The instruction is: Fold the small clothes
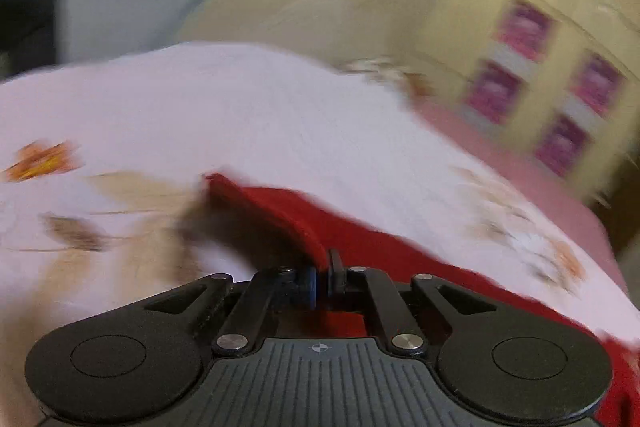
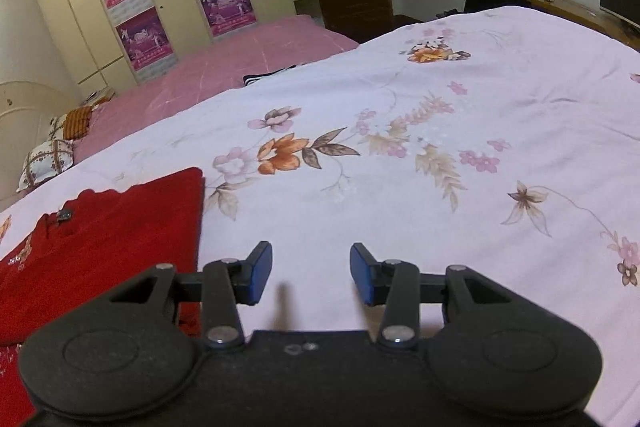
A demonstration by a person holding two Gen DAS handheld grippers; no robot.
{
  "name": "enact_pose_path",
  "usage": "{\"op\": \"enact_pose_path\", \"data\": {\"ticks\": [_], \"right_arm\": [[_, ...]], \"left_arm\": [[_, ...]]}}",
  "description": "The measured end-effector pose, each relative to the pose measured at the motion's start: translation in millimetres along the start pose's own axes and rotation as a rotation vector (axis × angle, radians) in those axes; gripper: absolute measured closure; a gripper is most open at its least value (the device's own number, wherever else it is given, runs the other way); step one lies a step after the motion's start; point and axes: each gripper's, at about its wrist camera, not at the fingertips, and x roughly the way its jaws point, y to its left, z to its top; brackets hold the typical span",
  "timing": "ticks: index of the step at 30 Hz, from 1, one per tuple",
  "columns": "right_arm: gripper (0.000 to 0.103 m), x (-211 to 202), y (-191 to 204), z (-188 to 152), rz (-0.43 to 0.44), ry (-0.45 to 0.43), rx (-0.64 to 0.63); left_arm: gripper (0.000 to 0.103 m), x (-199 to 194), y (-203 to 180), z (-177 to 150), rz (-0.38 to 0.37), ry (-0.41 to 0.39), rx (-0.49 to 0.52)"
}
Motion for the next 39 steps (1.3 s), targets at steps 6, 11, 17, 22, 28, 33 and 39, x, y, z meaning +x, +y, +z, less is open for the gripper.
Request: {"op": "enact_pose_path", "data": {"ticks": [6, 11, 17, 22, 28, 33, 39], "right_arm": [[0.060, -2.9, 2.4, -2.9, 0.016, -0.011, 0.015], [0.060, -8.8, 11.0, -5.6, 0.048, -0.013, 0.024], [0.060, -24.9, 12.7, -8.5, 0.094, -0.025, 0.040], [0.052, -28.1, 19.1, -15.2, 0.149, -0.009, 0.067], [0.038, -23.6, 55.1, -19.7, 0.299, 0.027, 0.063], [0.045, -4.0, 94.0, -22.6, 0.498, 0.117, 0.099], [0.054, 25.6, 106.9, -35.7, 0.574, 0.213, 0.237]], "left_arm": [[0.099, -51.6, -164.0, -52.4, -0.392, -0.029, 0.230], [0.099, -60.6, -296.9, -131.7, -0.562, 0.106, 0.363], [0.099, -69.3, -395.7, -189.9, -0.631, 0.205, 0.485], [0.096, -89.4, -420.8, -236.1, -0.624, 0.244, 0.611], [0.040, -136.6, -389.3, -219.9, -0.583, 0.095, 0.689], [0.041, -144.1, -301.7, -183.2, -0.401, 0.053, 0.625], [0.041, -129.9, -232.3, -156.9, -0.238, 0.077, 0.554]]}}
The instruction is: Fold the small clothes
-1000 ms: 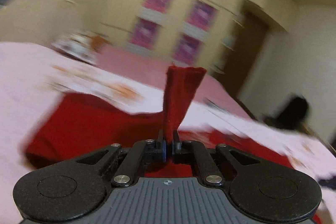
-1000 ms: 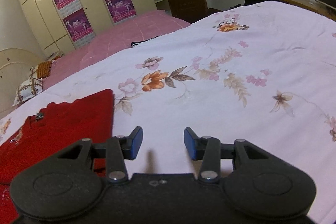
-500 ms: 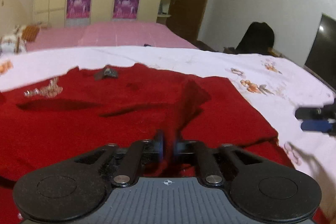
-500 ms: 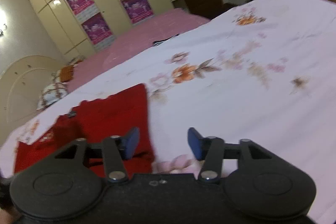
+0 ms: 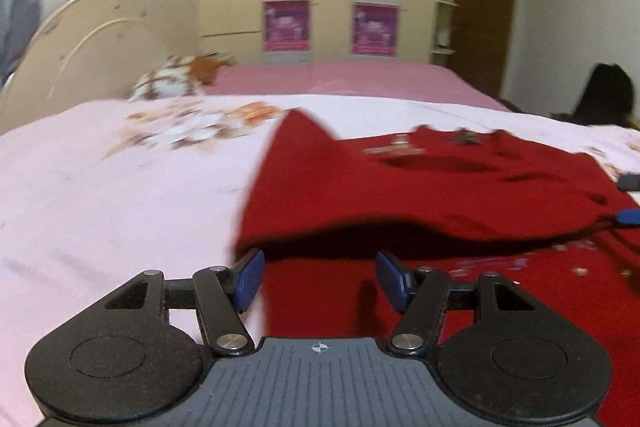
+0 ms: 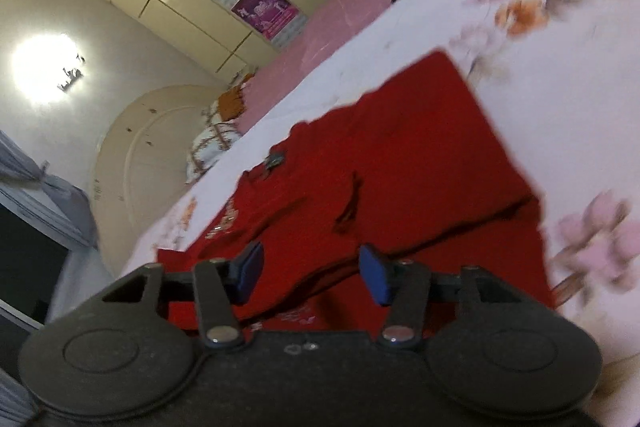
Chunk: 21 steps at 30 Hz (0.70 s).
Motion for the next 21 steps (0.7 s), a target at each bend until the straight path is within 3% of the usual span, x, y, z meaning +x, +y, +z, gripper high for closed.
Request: {"op": "enact_pose_path", "data": {"ticks": [5, 16, 21], "right_arm": [[0.058, 20.1, -0.2, -3.4, -0.025, 0.030, 0.029], [0.059, 24.0, -4.4, -8.0, 0.049, 0.080, 0.128], [0.073, 26.5, -0.5, -5.5, 0.019, 0.021, 0.097]], "left_arm": [[0.041, 11.2, 11.0, -10.7, 0.012, 0.032, -0.047], [0.041, 27.8, 8.5, -8.0, -0.002, 0.045, -0.038], [0.041, 29.8, 8.2, -7.7, -0.009, 0.045, -0.036]]}}
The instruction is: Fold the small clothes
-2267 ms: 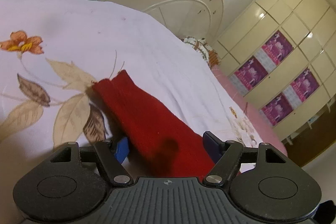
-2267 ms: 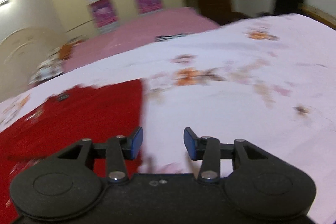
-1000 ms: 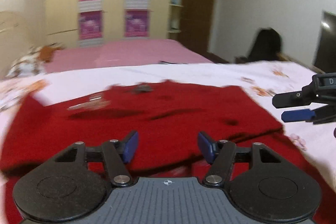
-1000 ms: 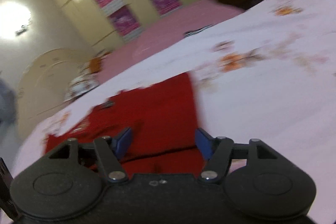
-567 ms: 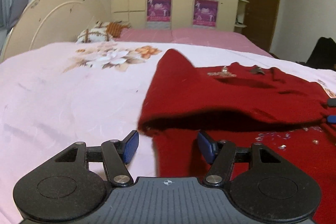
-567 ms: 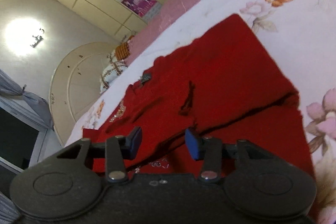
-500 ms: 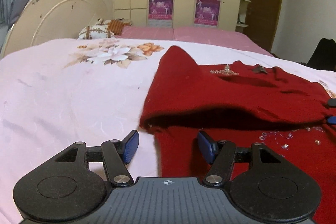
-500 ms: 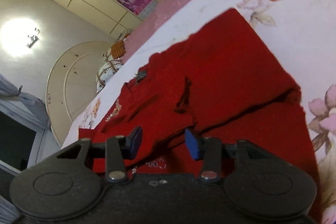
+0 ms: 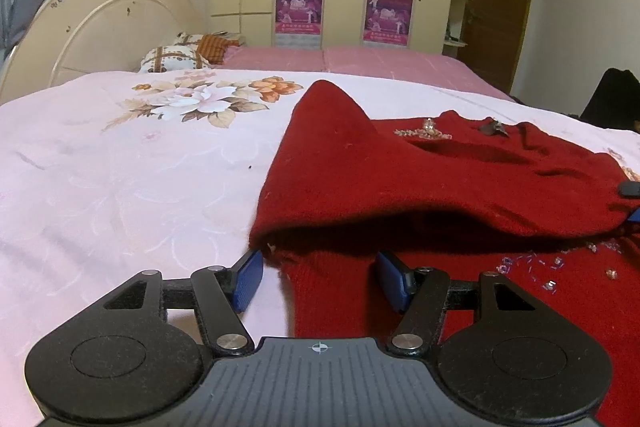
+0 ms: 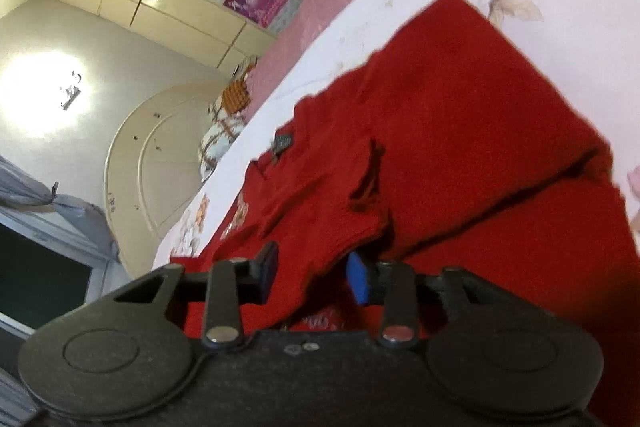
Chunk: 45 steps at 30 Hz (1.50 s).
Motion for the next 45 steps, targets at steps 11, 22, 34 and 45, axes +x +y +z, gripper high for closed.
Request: {"op": "enact_pose_path", "data": {"ticks": [11, 22, 34, 45], "right_arm": [[0.098, -31.8, 45.2, 19.3, -0.147, -0.160, -0.363], [0.098, -40.5, 30.3, 24.2, -0.177, -0.131, -0.378], [0.098, -77.3, 107.9, 31.3, -0.006, -0.298, -0.536], [0.098, -31.5, 34.1, 22.2, -0.204, -0.109, -0.380]], "left_arm": [[0.047, 1.3, 4.2, 3.6, -0.021, -0.005, -0.011], [0.098, 6.3, 10.3, 12.7, -0.053, -0.027, -0.068], [0.098, 8.3, 15.1, 6.9, -0.024, -0.060, -0.144], [0.098, -33.8, -10.4, 10.7, -0.085, -0.156, -0.119]]}}
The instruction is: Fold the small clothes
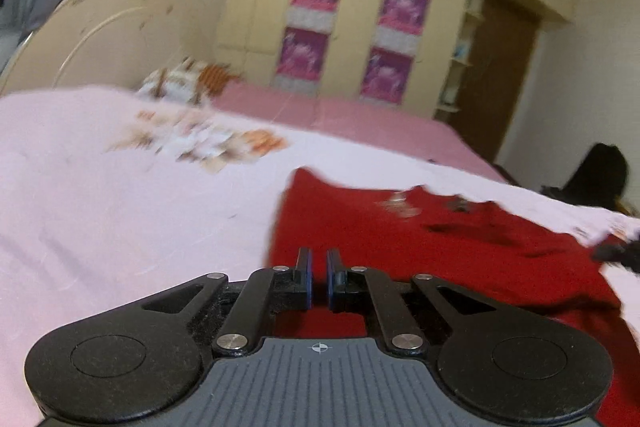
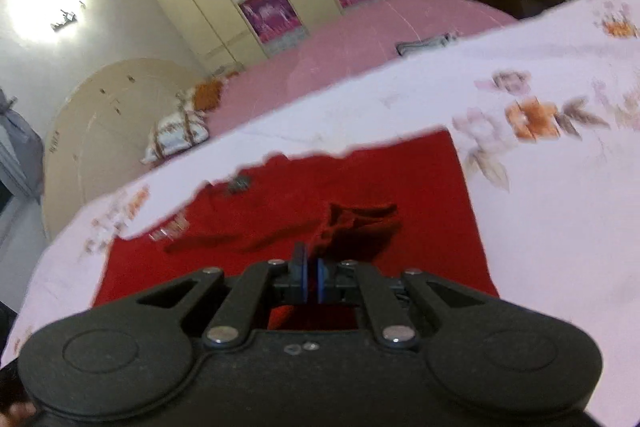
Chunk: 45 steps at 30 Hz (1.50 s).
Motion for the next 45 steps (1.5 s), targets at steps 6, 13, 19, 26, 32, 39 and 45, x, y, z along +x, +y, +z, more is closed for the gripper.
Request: {"op": "enact_pose_path", "data": {"ticks": [6, 13, 19, 26, 32, 39, 45], "right_arm": [[0.098, -11.0, 9.0, 15.1, 0.023, -0.043, -0.045], [0.098, -8.5, 7.7, 11.6, 0.032, -0.028, -0.031], [0.098, -30.6, 27.1, 21.9, 0.081, -0.111, -0.065], [0.098, -8.0, -4.5, 9.0, -0.010, -0.016, -0.015], [0.097, 13.9, -14.5, -13.4, -0.046, 0.049, -0.017], [0.098, 8.2, -20.2, -12.1, -0.054, 0.052, -0.034], [0.098, 0.7, -10.6, -10.2, -0.055, 0.014, -0.086]], "left_arm": [[0.098, 15.9, -51.6, -14.0, -0.139, 0.114, 0.147], [0.098, 70.7, -79.0, -5.5, -0.086, 0.163, 0.190], [0.098, 73.9, -51.1, 3.8, 0.068, 0.110, 0.124], [0.098, 78.3, -32.3, 0.1, 0.061, 0.127, 0.105], [0.098, 52.7, -24.6, -7.0, 0.056, 0.143, 0.126], [0.098, 0.7, 15.3, -8.7, 0.050, 0.040, -0.030], [0.098, 36.0, -16.5, 21.7, -0.019, 0.042, 0.064]]}}
